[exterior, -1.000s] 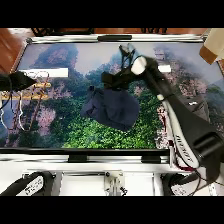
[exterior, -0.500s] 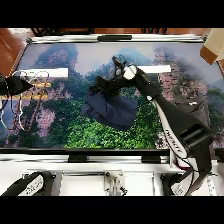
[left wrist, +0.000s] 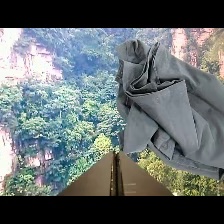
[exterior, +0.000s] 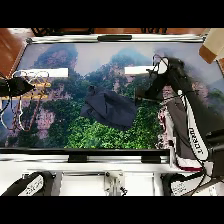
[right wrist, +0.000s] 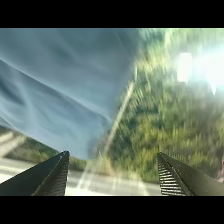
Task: Fold the shirts.
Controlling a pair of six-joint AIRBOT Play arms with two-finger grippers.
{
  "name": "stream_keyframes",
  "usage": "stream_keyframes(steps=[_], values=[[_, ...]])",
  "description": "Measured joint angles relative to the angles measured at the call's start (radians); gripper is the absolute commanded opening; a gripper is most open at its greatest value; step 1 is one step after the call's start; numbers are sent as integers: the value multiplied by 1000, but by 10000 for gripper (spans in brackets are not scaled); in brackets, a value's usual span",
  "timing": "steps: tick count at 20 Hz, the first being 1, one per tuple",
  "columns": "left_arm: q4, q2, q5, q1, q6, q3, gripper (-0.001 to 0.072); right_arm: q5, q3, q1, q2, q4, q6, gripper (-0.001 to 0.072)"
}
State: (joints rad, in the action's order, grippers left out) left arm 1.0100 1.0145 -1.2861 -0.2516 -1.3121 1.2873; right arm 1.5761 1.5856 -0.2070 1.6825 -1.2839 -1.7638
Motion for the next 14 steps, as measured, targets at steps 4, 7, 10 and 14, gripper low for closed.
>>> stream_keyframes(steps=[4,7,10,14], values=[[0,0,2,0,7,0,29,-112,-149,7,5,71,6,661],[0,0,3,0,13,0,29,-216,-199,8,35,136,2,661],[0,0,3,0,14,0,29,-309,-217,-11,72,216,3,469],[0,0,2,0,16,0,29,-381,-221,-24,92,257,12,77]])
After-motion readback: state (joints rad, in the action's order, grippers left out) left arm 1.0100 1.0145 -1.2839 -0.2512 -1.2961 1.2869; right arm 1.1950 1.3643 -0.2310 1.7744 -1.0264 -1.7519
